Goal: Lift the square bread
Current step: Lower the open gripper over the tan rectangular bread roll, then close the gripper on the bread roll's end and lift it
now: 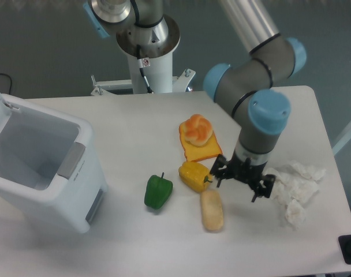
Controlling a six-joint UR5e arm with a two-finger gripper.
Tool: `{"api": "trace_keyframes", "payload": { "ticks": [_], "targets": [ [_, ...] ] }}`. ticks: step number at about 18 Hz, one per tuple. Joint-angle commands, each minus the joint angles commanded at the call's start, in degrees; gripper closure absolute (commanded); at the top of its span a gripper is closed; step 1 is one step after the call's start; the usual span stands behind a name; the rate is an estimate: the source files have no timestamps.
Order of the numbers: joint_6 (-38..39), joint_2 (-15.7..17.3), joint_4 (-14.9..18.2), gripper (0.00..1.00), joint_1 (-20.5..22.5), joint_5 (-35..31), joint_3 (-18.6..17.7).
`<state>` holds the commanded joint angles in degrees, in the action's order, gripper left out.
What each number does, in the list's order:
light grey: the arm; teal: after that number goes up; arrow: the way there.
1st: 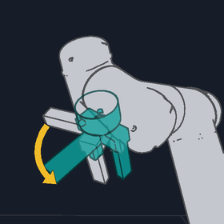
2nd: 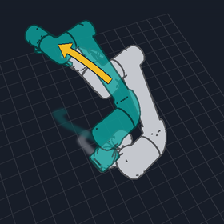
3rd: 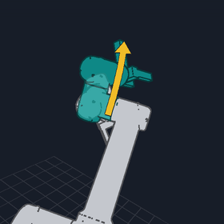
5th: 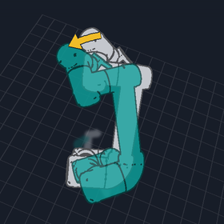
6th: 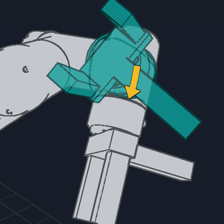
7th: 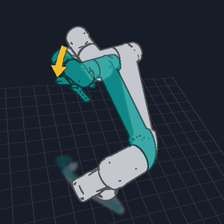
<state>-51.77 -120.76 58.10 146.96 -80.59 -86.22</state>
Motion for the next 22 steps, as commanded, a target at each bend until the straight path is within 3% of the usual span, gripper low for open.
{"api": "trace_keyframes", "payload": {
  "ticks": [9,19,22],
  "targets": [
    [0.27,-5.10,-1.41,0.00,-2.46,-1.58,-0.62],
    [0.45,-5.28,-2.10,0.01,-2.46,-1.76,-0.35],
    [0.36,-5.54,-2.90,0.24,-2.46,-1.67,0.00]
  ]
}}
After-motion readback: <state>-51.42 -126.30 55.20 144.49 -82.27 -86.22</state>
